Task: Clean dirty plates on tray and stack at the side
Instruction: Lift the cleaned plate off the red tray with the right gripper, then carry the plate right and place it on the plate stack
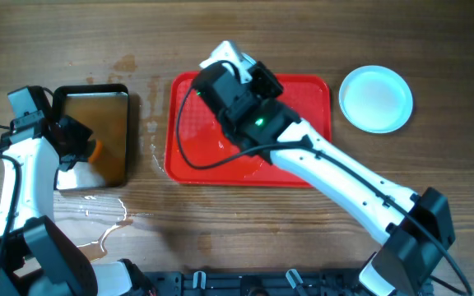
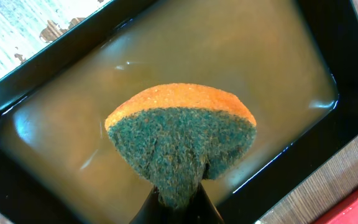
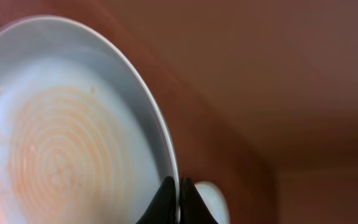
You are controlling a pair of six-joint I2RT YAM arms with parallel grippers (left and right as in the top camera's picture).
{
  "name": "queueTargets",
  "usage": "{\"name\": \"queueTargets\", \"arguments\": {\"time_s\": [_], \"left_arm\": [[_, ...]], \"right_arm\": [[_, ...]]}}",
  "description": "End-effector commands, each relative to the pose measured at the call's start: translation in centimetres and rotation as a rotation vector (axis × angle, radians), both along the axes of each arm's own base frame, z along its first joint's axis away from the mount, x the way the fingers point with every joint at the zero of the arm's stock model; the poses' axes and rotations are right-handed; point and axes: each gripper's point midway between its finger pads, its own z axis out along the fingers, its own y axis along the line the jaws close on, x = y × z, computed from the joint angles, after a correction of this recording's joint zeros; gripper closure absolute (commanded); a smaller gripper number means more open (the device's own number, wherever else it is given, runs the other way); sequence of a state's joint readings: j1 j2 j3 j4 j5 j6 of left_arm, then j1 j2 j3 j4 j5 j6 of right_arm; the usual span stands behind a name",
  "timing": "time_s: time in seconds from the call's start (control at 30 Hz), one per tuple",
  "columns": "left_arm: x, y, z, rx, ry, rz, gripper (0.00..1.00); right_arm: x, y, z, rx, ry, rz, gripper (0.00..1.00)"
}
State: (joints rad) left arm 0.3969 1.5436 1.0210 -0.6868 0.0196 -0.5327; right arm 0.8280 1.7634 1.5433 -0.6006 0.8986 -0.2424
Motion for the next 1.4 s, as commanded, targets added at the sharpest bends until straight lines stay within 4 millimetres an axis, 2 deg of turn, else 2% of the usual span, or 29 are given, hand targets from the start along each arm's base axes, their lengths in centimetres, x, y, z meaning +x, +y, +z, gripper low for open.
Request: {"name": "queueTargets", "arguments": {"time_s": [0.0,0.1,0.23,0.33,0.4,0.57,0.63,0.7,0.77,0.87,0.9,0.93,0.97,1.0,1.03,1.13,1.23,1.37], "left_arm": [[-0.4,-0.2,-1.2,-0.018,0.009,-0.001,0.96],[-0.4,-0.3,-1.4,-0.019,0.011,-0.001,0.96],[-0.5,-0.3,-1.4,-0.019,0.012,-0.001,0.96],[-0.5,-0.3,-1.4,-0.019,0.013,-0.002,0.96],[-0.6,-0.3,-1.4,-0.021,0.017,-0.003,0.96],[-0.6,-0.4,-1.4,-0.020,0.020,-0.008,0.96],[-0.6,-0.4,-1.4,-0.020,0.020,-0.008,0.96],[-0.6,-0.4,-1.4,-0.020,0.020,-0.008,0.96],[-0.6,-0.4,-1.4,-0.014,0.022,-0.025,0.96],[-0.6,-0.4,-1.4,-0.013,0.023,-0.030,0.96],[-0.7,-0.4,-1.4,-0.013,0.024,-0.030,0.96],[-0.6,-0.4,-1.4,-0.013,0.023,-0.030,0.96],[-0.7,-0.4,-1.4,-0.013,0.024,-0.030,0.96],[-0.6,-0.4,-1.4,-0.013,0.023,-0.030,0.96],[-0.6,-0.4,-1.4,-0.013,0.023,-0.030,0.96],[-0.6,-0.4,-1.4,-0.012,0.022,-0.029,0.96],[-0.5,-0.3,-1.4,-0.011,0.019,-0.029,0.96],[-0.6,-0.3,-1.4,-0.011,0.019,-0.029,0.96]], "right_arm": [[-0.5,0.2,4.5,-0.254,-0.125,0.005,0.96],[-0.8,1.6,5.5,-0.264,-0.164,0.035,0.96],[-0.9,1.7,5.5,-0.251,-0.168,0.032,0.96],[-0.9,1.7,5.4,-0.161,-0.190,-0.004,0.96],[-0.9,1.4,4.6,-0.061,-0.186,-0.037,0.96],[-0.8,0.2,-1.9,0.364,0.072,-0.130,0.96],[-0.5,-0.9,-3.5,0.482,0.168,-0.183,0.96],[0.2,-2.8,-4.7,0.629,0.285,-0.234,0.96],[0.9,-4.8,-4.7,0.773,0.366,-0.271,0.96],[2.1,-9.1,-4.6,0.969,0.465,-0.320,0.96],[2.6,-11.9,-4.7,1.037,0.483,-0.369,0.96],[3.1,-15.9,-5.1,1.091,0.464,-0.478,0.96],[3.2,-18.6,-5.4,1.120,0.439,-0.558,0.96],[3.3,-22.4,-5.8,1.150,0.400,-0.653,0.96],[3.1,-25.3,-6.3,1.168,0.370,-0.721,0.96],[2.1,-31.6,-7.9,1.199,0.301,-0.859,0.96],[0.8,-35.8,-10.4,1.183,0.245,-0.970,0.96],[0.6,-36.1,-12.9,1.191,0.230,-0.982,0.95]]}}
